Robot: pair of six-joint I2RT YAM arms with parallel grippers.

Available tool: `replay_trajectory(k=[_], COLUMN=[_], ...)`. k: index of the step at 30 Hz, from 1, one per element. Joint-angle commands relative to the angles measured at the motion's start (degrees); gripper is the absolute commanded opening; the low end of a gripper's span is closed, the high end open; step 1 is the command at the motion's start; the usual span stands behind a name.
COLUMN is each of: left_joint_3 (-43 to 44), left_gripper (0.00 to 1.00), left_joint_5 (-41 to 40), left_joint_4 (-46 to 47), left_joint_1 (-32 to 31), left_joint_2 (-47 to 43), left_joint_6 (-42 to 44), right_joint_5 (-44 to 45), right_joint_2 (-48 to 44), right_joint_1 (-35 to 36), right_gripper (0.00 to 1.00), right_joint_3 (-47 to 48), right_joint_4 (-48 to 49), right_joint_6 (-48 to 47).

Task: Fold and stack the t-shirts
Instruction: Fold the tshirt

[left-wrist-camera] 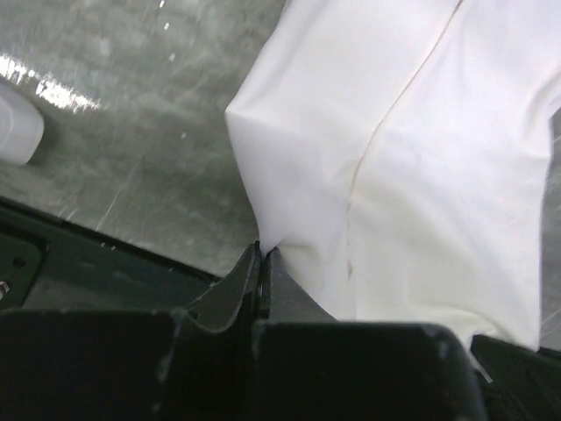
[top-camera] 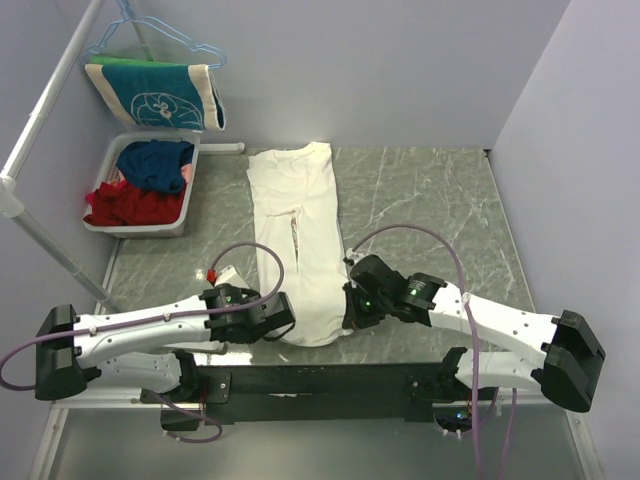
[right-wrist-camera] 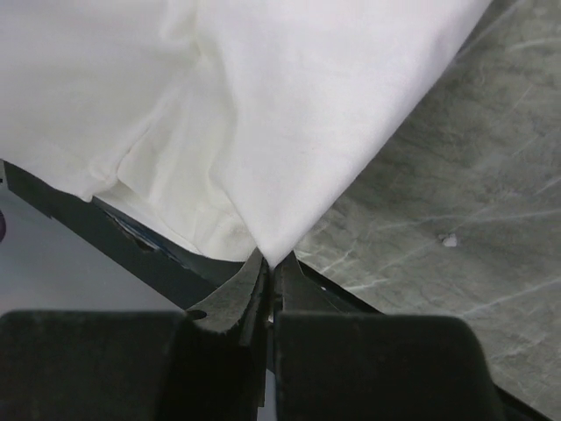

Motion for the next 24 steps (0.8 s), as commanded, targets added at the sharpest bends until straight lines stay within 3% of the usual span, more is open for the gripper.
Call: replay_trajectory(k=[1, 10, 16, 24], left_joint_3=[5.5, 15.7, 19.0, 23.0], left_gripper=[0.01, 0.01, 0.01, 0.01], left_joint_5=[-6.3, -12.8, -12.5, -9.5], left_joint_4=[0.1, 1.2, 11.0, 20.3], left_joint_1=[4.0, 16.0, 23.4, 31.3], left_joint_2=[2.7, 10.5, 17.2, 27.7], left_joint_6=[5.2, 18.4, 32.5, 43.5], right_joint_5=[3.2, 6.0, 4.0, 0.6], right_joint_2=[1.4, 9.2, 18.2, 31.8], right_joint_1=[0.3, -6.4, -13.6, -20.8], right_gripper=[0.0, 0.0, 0.0, 0.0], right_joint_3=[5.6, 13.7, 20.6, 32.8], right_joint_4=[0.2, 0.8, 3.4, 4.8], right_joint_6=[-1.7, -7.2, -11.5, -15.1])
